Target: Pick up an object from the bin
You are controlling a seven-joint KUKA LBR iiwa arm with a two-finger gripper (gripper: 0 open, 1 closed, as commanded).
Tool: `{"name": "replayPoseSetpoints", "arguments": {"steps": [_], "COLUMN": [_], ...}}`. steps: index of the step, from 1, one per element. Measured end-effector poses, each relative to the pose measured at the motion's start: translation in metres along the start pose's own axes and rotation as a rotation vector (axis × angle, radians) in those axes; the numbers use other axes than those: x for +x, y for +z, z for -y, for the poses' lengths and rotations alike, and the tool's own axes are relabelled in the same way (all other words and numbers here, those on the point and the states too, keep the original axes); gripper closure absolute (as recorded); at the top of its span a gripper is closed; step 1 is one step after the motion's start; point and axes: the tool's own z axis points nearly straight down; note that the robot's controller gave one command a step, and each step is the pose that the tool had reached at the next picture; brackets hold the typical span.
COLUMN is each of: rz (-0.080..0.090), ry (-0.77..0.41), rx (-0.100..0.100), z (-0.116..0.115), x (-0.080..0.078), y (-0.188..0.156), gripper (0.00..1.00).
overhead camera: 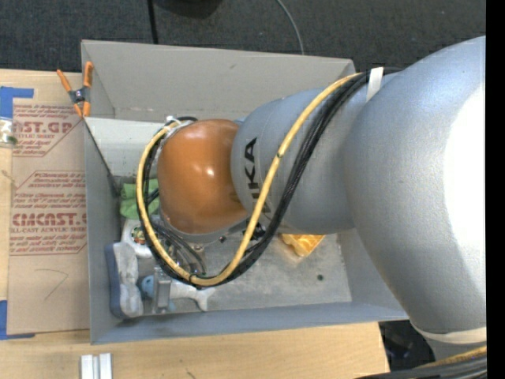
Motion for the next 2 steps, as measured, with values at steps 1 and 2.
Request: {"name": "replayPoseSetpoints", "arguments": {"steps": [1, 2], "rz": [0.007, 0.008], "ry": [0.002, -0.087], "rx": [-0.002, -0.002], "z": [0.001, 0.014], "x": [-0.002, -0.001], "y": [-0.004, 0.035], "gripper": [0.0, 0.0]}}
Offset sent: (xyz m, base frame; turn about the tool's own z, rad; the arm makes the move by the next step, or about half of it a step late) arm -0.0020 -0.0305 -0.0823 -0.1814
